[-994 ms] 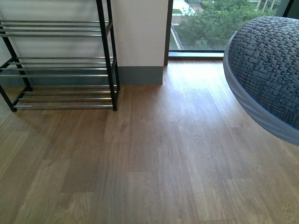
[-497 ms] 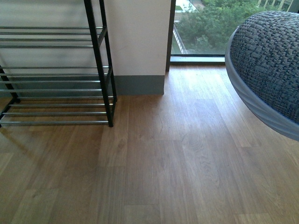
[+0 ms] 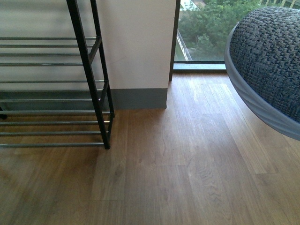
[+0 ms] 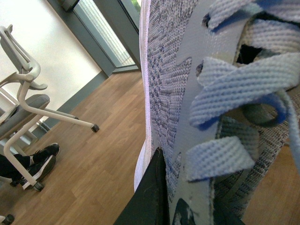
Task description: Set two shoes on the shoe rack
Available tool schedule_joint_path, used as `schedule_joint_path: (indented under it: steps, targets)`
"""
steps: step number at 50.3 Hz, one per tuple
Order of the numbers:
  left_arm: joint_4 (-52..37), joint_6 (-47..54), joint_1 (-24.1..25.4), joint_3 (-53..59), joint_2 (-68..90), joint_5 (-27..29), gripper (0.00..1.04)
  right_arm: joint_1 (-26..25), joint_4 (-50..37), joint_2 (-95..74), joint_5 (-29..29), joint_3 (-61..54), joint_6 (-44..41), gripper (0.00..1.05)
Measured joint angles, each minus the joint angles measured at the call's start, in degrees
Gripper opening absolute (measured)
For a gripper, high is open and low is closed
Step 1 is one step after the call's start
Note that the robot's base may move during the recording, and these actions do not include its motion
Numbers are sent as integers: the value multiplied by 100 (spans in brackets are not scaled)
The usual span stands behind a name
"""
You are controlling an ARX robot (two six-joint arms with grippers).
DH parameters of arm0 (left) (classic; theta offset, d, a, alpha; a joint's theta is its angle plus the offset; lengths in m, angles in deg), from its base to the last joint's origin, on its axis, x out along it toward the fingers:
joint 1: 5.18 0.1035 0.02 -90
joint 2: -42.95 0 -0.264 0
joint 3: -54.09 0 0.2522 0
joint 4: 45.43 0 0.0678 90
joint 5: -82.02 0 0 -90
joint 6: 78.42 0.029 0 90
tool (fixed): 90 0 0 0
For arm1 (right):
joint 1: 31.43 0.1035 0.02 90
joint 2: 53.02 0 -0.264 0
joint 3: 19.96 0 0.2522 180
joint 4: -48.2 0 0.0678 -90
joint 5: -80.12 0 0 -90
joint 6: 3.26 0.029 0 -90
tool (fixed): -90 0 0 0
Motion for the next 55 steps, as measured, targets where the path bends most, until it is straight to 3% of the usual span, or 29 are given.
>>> schedule_joint_path:
  steps: [55]
  targets:
    - [0,0,4,2,7,-61,2,-4,0,-7,-9,-2,-2,1]
